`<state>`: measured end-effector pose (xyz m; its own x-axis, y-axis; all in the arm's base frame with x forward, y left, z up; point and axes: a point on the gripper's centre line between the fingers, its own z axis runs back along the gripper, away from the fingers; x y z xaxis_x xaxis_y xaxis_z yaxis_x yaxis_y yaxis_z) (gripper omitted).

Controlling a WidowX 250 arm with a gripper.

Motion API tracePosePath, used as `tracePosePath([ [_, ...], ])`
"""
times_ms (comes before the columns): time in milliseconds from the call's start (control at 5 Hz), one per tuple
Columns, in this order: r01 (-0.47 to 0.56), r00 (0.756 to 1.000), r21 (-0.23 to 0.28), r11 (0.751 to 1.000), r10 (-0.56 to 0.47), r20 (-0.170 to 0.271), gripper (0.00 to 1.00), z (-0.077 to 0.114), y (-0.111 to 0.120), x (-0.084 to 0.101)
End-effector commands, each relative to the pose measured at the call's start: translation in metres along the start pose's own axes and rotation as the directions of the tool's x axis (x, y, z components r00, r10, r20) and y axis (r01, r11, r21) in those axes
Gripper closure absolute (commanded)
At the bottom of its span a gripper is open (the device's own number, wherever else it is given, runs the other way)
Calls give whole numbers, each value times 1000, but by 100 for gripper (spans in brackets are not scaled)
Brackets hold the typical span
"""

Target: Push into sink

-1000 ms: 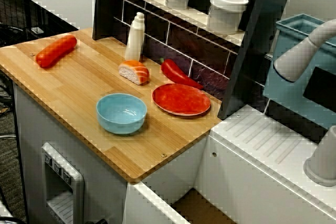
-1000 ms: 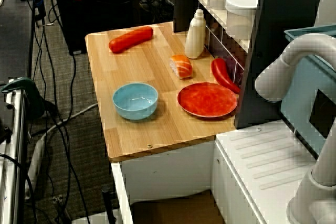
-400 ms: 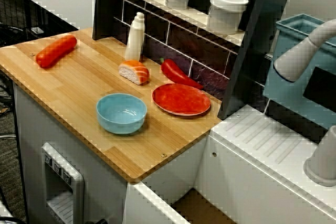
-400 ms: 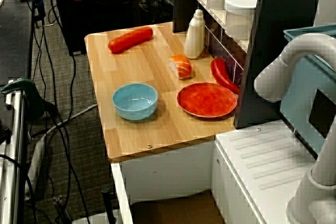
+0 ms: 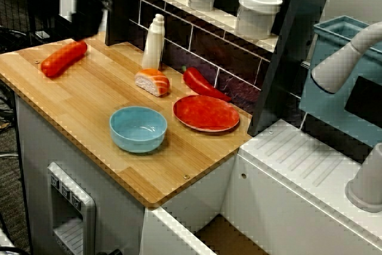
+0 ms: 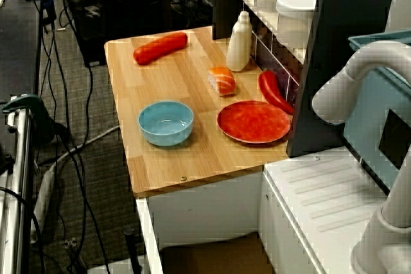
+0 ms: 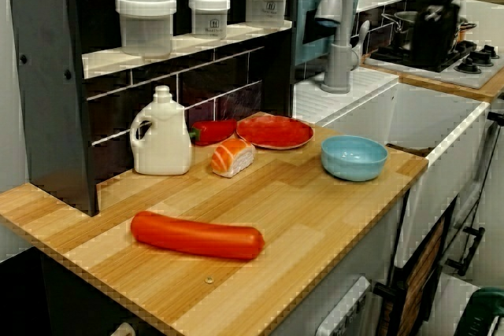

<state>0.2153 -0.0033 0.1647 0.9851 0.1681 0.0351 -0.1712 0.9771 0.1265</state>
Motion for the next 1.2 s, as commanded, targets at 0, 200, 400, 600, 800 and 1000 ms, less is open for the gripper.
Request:
tracePosePath([
  [0,-48,997,133,990,39,73,0,-46,27,45],
  [200,-20,995,163,986,4,98,0,-64,50,49],
  [400,18,998,169,986,-28,59,0,-84,71,52],
  [600,16,998,173,985,-26,53,0,-99,81,53],
  [800,6,998,180,984,-17,61,0,-108,79,54],
  [1000,-5,999,160,987,-3,52,0,-109,71,58],
])
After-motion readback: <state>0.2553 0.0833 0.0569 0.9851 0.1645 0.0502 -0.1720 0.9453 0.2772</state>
